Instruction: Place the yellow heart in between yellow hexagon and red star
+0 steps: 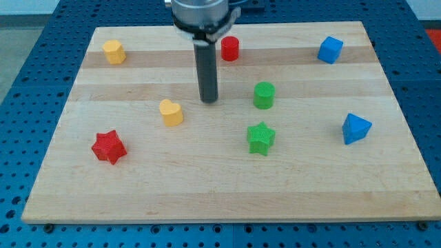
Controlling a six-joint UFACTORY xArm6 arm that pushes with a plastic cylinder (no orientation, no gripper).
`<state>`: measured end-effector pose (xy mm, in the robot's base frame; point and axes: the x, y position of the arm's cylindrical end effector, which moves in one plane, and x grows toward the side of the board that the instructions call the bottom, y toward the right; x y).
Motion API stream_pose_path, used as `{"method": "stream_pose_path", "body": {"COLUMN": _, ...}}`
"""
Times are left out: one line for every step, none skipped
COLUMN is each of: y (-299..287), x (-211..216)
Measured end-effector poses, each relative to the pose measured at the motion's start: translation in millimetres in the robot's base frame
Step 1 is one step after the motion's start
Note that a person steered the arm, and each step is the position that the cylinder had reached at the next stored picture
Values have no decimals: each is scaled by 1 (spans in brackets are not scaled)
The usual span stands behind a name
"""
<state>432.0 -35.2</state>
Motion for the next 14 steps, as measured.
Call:
{"method": "stream_pose_path", "body": {"y": 0, "x": 27}}
{"method": "stream_pose_path", "body": {"y": -2, "x": 28}}
{"method": "stream_pose_path", "body": {"y": -15, "x": 28}}
{"method": "stream_pose_path", "body": {"y": -44, "x": 10}}
{"method": "stream_pose_path", "body": {"y": -68, "x": -13}}
{"method": "stream_pose_path", "body": {"y": -92, "x": -29}}
{"method": "stream_pose_path", "body": {"y": -122, "x": -33}}
{"method": "stream_pose_path", "body": {"y": -125, "x": -33}}
{"method": "stream_pose_path", "body": {"y": -66, "x": -29}}
{"method": "stream_pose_path", "body": {"y": -60, "x": -16}}
{"method": "stream_pose_path", "body": {"y": -75, "x": 15}}
{"method": "stream_pose_path", "body": {"y": -104, "x": 3}}
{"method": "stream_pose_path", "body": {"y": -133, "x": -23}}
{"method": "stream_pose_path", "body": {"y": -160, "x": -39}}
